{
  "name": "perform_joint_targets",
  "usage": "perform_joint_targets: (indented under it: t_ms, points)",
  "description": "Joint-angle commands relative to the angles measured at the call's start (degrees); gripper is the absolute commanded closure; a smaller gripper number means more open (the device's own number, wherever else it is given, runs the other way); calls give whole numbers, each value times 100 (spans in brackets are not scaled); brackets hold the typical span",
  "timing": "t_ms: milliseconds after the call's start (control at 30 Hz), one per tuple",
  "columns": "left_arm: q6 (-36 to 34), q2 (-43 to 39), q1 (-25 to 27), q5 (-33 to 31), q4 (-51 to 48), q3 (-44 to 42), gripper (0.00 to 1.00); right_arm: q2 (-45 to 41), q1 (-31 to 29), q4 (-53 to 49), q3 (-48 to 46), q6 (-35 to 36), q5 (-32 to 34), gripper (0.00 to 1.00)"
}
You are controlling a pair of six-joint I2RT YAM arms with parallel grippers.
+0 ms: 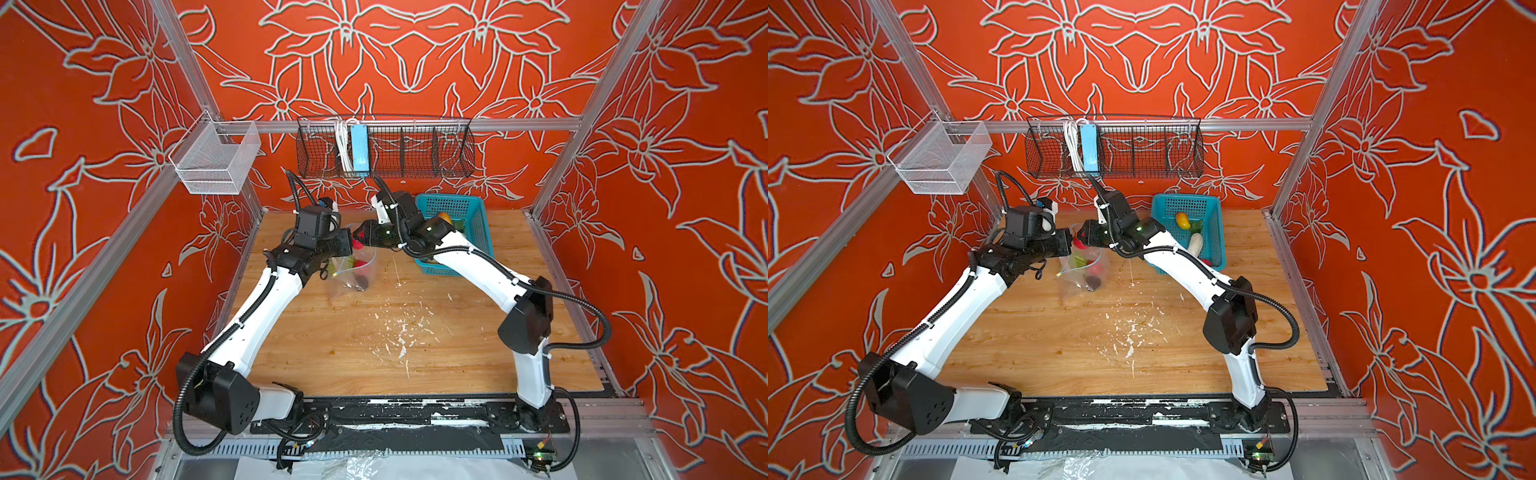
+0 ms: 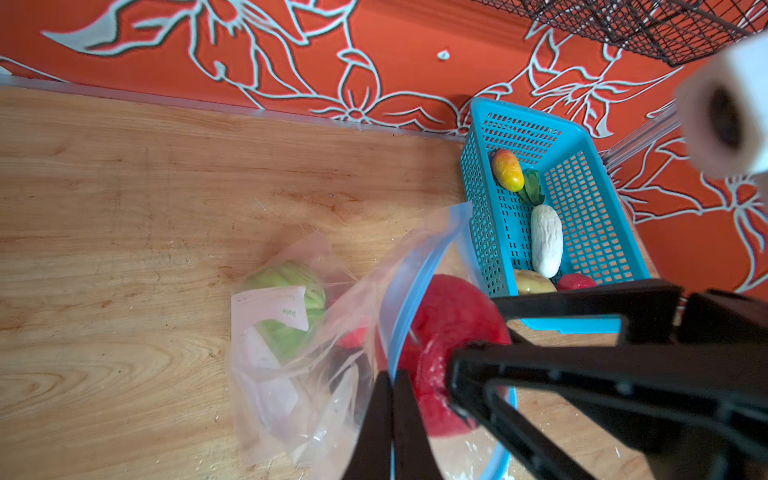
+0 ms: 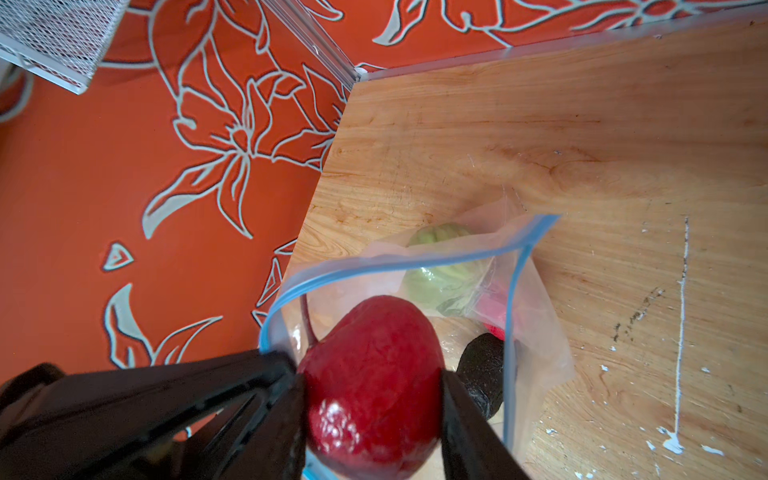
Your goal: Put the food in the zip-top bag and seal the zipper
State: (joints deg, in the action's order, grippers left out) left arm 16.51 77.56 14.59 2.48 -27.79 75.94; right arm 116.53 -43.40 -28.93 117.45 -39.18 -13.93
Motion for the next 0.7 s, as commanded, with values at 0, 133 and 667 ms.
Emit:
perform_joint_targets:
  t_ms: [0, 133, 667]
  points:
    - [-34, -152, -9, -54, -16, -8, 100, 155, -139, -205, 233, 102, 109, 68]
    - [-19, -192, -9, -30, 20, -36, 100, 267, -245, -318, 302, 190, 293, 68]
    - [-17, -281, -9, 14, 28, -36, 100, 362, -262, -561, 470, 307, 330, 37]
